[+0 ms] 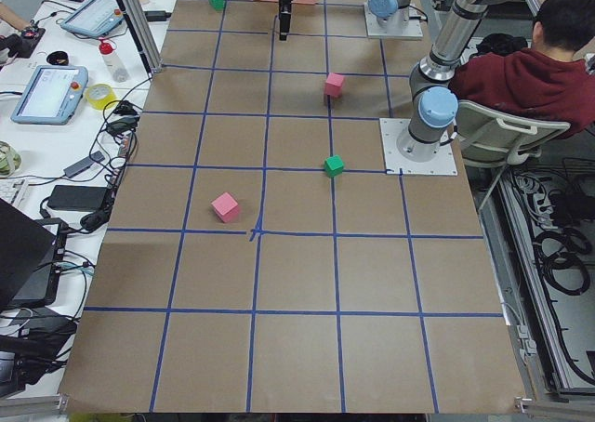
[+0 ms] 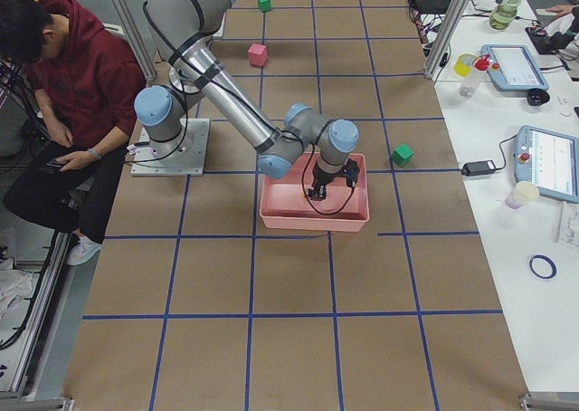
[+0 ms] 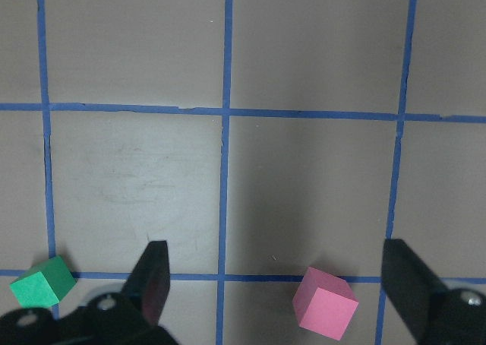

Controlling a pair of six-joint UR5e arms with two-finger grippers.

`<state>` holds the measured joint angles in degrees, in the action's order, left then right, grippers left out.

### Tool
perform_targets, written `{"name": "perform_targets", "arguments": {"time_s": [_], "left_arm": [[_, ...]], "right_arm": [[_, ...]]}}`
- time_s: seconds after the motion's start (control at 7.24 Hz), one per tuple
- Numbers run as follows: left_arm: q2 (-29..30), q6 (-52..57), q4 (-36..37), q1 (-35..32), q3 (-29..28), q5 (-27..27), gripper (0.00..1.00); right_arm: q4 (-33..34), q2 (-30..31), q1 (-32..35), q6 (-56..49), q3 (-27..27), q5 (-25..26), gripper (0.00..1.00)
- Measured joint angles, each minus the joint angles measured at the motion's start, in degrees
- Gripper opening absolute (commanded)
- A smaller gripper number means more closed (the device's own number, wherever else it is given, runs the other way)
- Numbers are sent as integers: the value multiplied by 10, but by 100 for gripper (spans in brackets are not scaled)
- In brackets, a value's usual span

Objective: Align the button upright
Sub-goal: 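Close the right gripper on the black button body, then lift the button out of the tray and carry it to the table center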

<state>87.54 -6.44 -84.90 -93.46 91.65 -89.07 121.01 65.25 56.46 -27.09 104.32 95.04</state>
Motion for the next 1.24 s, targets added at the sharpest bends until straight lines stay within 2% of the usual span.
{"name": "perform_targets", "arguments": {"time_s": [0.41, 0.69, 0.97, 1.24], "left_arm": [[0, -1, 0, -1, 0, 1, 100], [0, -1, 0, -1, 0, 0, 100], [0, -1, 0, -1, 0, 0, 100], [0, -1, 0, -1, 0, 0, 100]], "right_arm": [[-12, 15, -1, 7, -8, 4, 0], [-56, 54, 2, 18, -34, 3, 0], [-126, 92, 24, 21, -89, 0, 0], [-186, 105, 89, 51, -152, -3, 0]]}}
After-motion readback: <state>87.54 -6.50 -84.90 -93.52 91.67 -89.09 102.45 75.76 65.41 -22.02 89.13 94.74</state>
